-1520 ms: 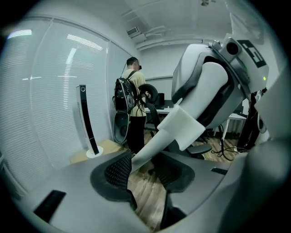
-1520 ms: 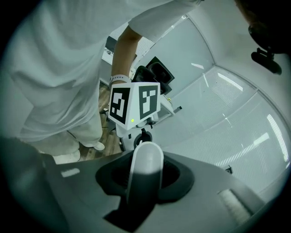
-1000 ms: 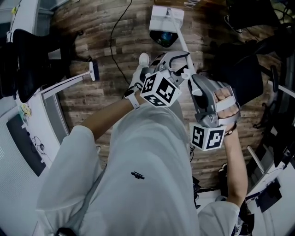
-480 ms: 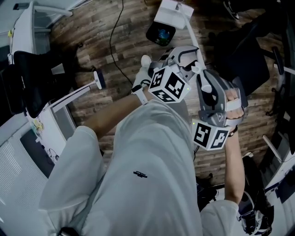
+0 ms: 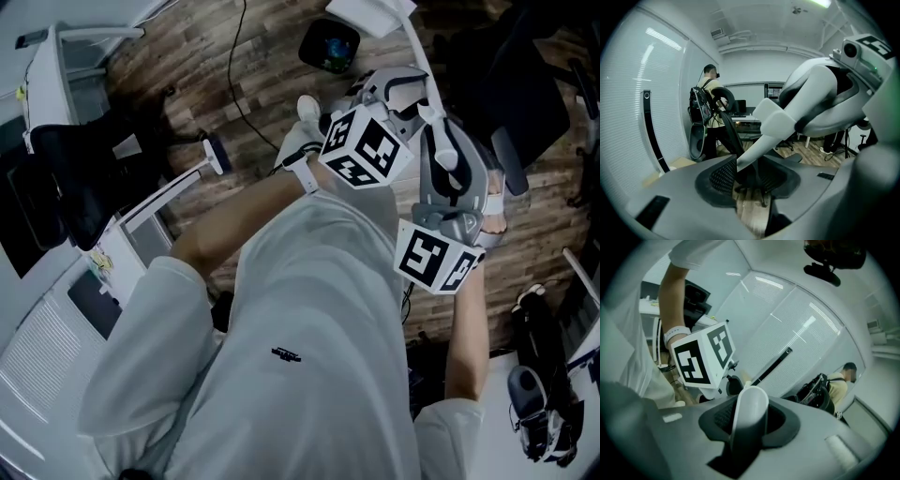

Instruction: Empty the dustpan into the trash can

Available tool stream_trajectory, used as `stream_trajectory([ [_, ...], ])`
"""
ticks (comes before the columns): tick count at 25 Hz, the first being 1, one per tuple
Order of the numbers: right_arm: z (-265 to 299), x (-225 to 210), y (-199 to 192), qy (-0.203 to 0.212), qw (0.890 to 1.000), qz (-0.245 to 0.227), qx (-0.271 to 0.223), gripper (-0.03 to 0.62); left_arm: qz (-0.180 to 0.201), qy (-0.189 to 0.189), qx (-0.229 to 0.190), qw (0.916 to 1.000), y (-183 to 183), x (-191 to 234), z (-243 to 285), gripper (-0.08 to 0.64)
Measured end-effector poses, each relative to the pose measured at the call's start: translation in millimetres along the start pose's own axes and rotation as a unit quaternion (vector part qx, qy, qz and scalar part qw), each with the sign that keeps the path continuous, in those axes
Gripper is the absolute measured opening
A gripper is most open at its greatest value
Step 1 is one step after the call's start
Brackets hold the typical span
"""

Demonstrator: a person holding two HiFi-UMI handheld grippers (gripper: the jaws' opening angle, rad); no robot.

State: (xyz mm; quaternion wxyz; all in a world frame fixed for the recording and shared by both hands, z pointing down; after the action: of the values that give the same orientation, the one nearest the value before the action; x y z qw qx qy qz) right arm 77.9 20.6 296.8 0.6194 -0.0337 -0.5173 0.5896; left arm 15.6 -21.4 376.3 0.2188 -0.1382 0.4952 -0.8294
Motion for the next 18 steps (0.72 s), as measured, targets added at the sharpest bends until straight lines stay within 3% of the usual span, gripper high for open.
stream_trajectory([
  [6,16,-14,-14,-0.039,0.993,0.101,0.043,0.121,-0.025,-0.018,0.002,0.9995,-3,4,25,0.14],
  [10,20,-22,-22,-0.053,0.988,0.129,0.062,0.121,-0.023,-0.028,0.006,0.9993,-1,2,39,0.133],
  [18,24,-30,-38,-0.067,0.979,0.173,0.081,0.12,-0.072,-0.017,0.014,0.9972,-19,-1,38,0.07],
])
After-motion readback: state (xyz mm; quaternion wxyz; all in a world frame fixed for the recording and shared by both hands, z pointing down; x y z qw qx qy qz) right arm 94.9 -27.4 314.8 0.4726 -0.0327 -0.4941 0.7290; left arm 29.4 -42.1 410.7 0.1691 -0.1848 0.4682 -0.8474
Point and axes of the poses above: the fingertips, and each gripper's own axes: z forward along the fingers, x to its left, y out of its top, the point moved 5 cm from there along -z, backward along the fingers, and after that the axes turned 3 degrees about -y, right-handed, at the moved point
